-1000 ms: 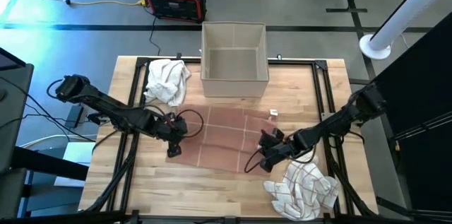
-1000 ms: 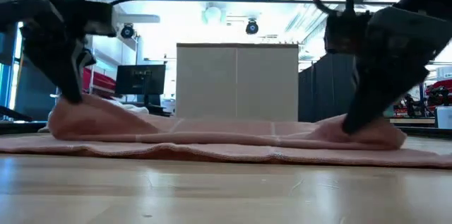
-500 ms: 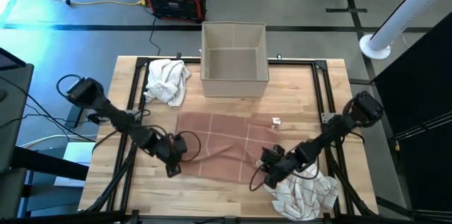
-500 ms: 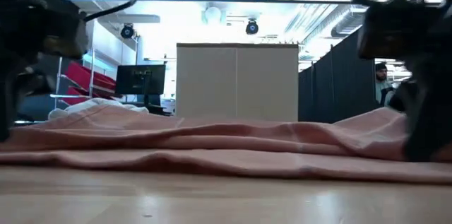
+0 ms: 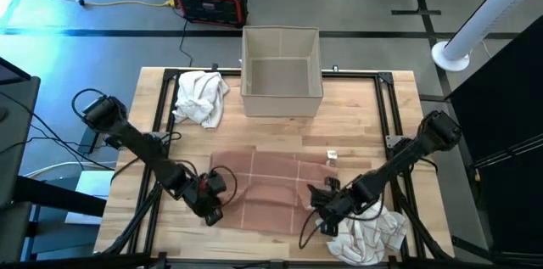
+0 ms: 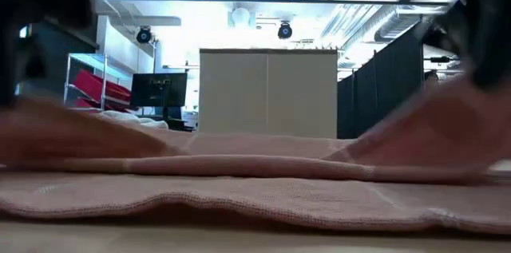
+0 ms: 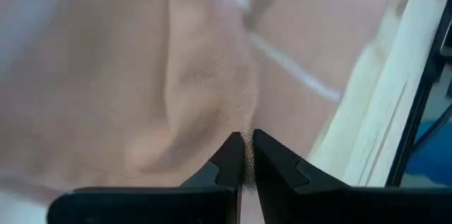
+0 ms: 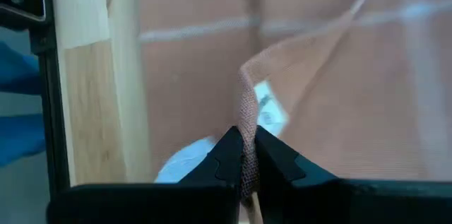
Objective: Fold towel
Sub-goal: Fold the brown towel
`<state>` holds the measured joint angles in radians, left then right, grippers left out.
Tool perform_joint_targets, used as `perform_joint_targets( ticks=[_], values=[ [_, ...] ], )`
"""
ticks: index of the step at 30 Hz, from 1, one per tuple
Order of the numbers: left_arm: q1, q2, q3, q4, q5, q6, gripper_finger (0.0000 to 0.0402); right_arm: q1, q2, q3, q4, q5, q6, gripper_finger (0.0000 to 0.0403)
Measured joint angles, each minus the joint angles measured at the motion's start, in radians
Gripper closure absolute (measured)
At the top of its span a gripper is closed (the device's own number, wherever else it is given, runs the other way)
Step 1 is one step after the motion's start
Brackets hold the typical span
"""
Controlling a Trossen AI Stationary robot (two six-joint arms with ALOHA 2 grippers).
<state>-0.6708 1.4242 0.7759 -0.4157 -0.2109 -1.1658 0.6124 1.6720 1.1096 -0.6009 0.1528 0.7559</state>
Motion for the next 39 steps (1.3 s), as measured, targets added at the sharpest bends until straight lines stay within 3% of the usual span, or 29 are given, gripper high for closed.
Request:
perform_joint_targets(
  ticks=[4, 9, 17, 24, 29, 33, 39],
  values=[
    [0.061, -0.097, 0.121, -0.198, -0.059, 0.111, 0.0387, -0.040, -0.028, 0.197, -0.289, 0.062, -0.084, 0.0393],
    [0.116, -0.219, 0.301, -0.472, -0.226, 0.218, 0.0387, -0.062, -0.065, 0.439, -0.612, 0.275, -0.109, 0.0393],
    [0.195, -0.357, 0.448, -0.641, -0.507, 0.473, 0.0387, -0.095, -0.104, 0.629, -0.963, 0.590, -0.033, 0.0393],
    [0.271, -0.433, 0.451, -0.659, -0.760, 0.649, 0.0387, -0.143, -0.159, 0.592, -0.970, 0.854, -0.027, 0.0393],
    [0.321, -0.465, 0.451, -0.654, -0.877, 0.752, 0.0387, -0.189, -0.163, 0.589, -0.970, 1.008, -0.057, 0.0393],
    [0.359, -0.488, 0.451, -0.610, -0.921, 0.838, 0.0387, -0.236, -0.163, 0.589, -0.970, 1.080, -0.059, 0.0393],
    [0.402, -0.511, 0.451, -0.518, -0.966, 1.039, 0.0387, -0.299, -0.163, 0.589, -0.970, 1.108, -0.091, 0.0393]
  ],
)
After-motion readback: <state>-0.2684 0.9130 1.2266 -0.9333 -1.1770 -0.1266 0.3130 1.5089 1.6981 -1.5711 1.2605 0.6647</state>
